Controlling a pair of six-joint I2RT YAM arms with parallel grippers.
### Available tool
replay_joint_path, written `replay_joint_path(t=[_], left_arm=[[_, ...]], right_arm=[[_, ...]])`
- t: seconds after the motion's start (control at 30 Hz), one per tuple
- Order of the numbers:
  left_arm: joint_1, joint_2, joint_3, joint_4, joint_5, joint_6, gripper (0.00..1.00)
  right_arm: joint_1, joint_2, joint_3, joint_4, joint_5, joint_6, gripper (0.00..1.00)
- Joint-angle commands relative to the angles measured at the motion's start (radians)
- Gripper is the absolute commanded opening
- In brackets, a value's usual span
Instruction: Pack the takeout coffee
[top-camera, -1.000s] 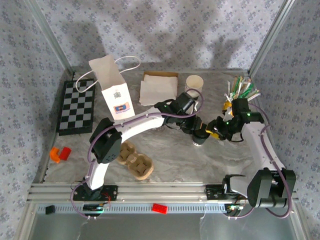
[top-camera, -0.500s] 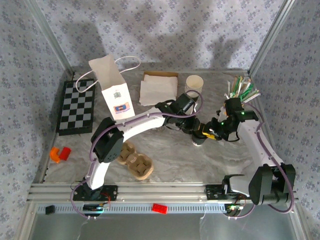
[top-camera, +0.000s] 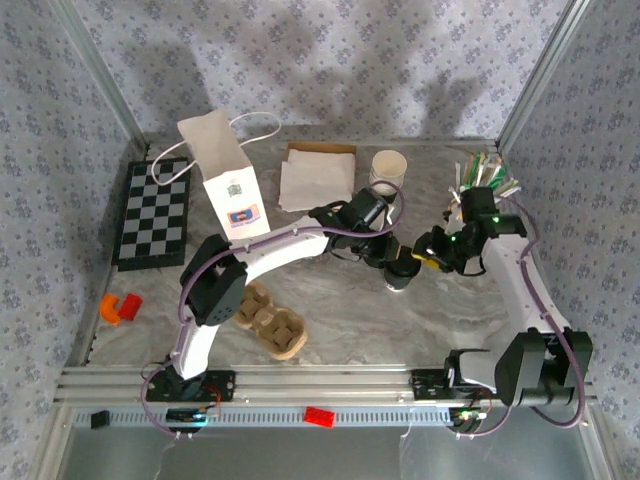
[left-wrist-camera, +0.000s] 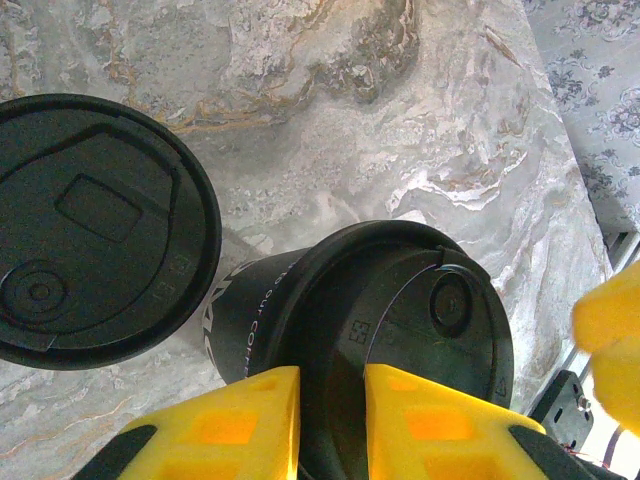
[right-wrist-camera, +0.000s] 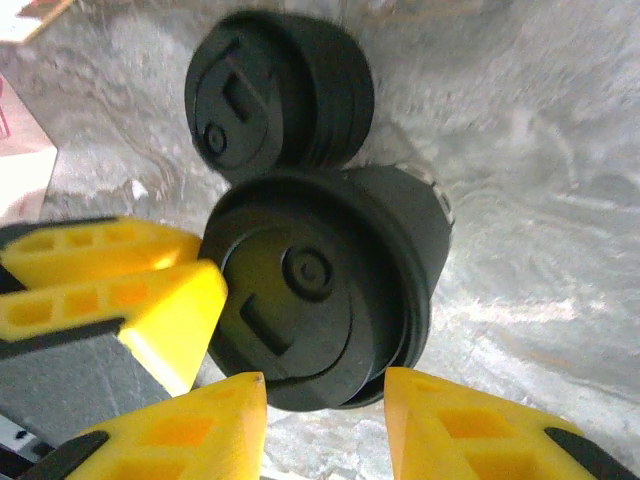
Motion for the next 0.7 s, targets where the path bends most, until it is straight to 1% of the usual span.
replay_joint_path(t=[0.0,0.03,0.1,0.2,0.33,0.43,0.53,0.67], left_arm=[[-0.007,0.037,-0.037,-0.074,-0.011,0.025,0.23],[-0.006,0.037,-0.038,-0.070,-0.012,0.023,0.23],[-0.006,0.036,-0.037,-0.072,-0.011,0.025,0.22],[-0.007,0.033,-0.041,-0.071,-0.015,0.025,0.22],[-0.006,0.036,-0.050,-0.061,-0.019,0.024,0.22],[-0.006,0.040,-0.054,-0.060,-0.022,0.027,0.22],[-0.004,0.041,-0.036,-0.078,-0.040,0.041,0.22],[0.002,0.033,-0.001,-0.083,-0.042,0.049,0.25]], right_arm=[[-0.025,0.033,0.032,-0.027,0.017,-0.038,0.33],[-0.030,0.047,0.029,0.000,0.008,-0.031,0.31],[-0.020,0.079,0.039,0.040,0.003,-0.023,0.29],[-0.002,0.116,0.053,0.031,0.016,-0.039,0.26],[-0.019,0.143,0.031,0.042,0.029,-0.038,0.23],[-0.024,0.180,0.010,0.045,0.061,-0.073,0.21],[-0.025,0.177,-0.024,0.062,0.058,-0.073,0.20],[-0.023,0.134,0.007,0.032,0.069,-0.069,0.21]])
